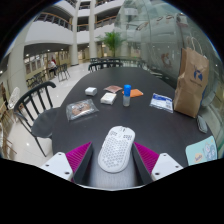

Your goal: Arrange mouse

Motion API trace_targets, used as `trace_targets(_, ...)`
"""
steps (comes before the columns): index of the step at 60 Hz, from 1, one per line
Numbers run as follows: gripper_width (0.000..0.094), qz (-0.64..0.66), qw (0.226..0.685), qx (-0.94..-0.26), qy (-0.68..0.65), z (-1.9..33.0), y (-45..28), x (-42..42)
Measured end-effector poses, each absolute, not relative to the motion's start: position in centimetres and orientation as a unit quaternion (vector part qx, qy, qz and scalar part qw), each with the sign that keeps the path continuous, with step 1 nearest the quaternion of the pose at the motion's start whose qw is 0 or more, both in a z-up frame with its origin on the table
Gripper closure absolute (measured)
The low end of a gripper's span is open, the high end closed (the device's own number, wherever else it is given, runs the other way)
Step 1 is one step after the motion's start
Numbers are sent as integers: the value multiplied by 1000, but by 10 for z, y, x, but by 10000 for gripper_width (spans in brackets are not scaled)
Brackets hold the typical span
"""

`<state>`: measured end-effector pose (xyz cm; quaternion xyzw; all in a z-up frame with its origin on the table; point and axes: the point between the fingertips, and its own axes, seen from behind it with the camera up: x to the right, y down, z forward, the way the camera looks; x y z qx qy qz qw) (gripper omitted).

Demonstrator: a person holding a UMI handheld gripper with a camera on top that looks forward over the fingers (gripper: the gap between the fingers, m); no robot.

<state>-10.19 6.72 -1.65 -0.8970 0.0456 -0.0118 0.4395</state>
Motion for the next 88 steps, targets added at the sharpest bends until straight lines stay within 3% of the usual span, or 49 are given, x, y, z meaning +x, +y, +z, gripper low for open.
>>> trace_targets(4,214,-29,442,-895,46,-17,82,-95)
trace_targets(5,331,-27,442,-895,50,-18,85,-95)
trace_targets(6,382,-26,444,-894,55,-18,87,-94)
trace_targets(14,528,-16,443,-895,40,-17,90,-96)
trace_targets(20,561,17,451,-892,31,-3,78,-102)
trace_targets(30,561,3,561,-827,14,134,25,-36)
trace_targets(36,564,-56,568,-821,31,171,-23,47)
trace_targets(42,564,-103,532,-838,68,142,-66,138)
trace_targets(53,566,-71,430,-893,109,21,-106,201)
trace_targets(58,562,-62,408,-904,113,-8,-118,205)
trace_targets(61,553,-49,418,-900,113,-10,-112,208)
trace_targets(70,377,-36,413,-905,94,-12,-114,205)
trace_targets(71,335,-36,413,-906,89,-11,-115,205)
trace_targets(74,85,-34,413,-907,74,-6,-122,202)
trace_targets(75,63,-34,415,-907,68,-4,-125,201)
trace_targets(77,115,-28,416,-907,61,2,-134,197)
trace_targets(88,80,-3,429,-901,67,30,-206,185)
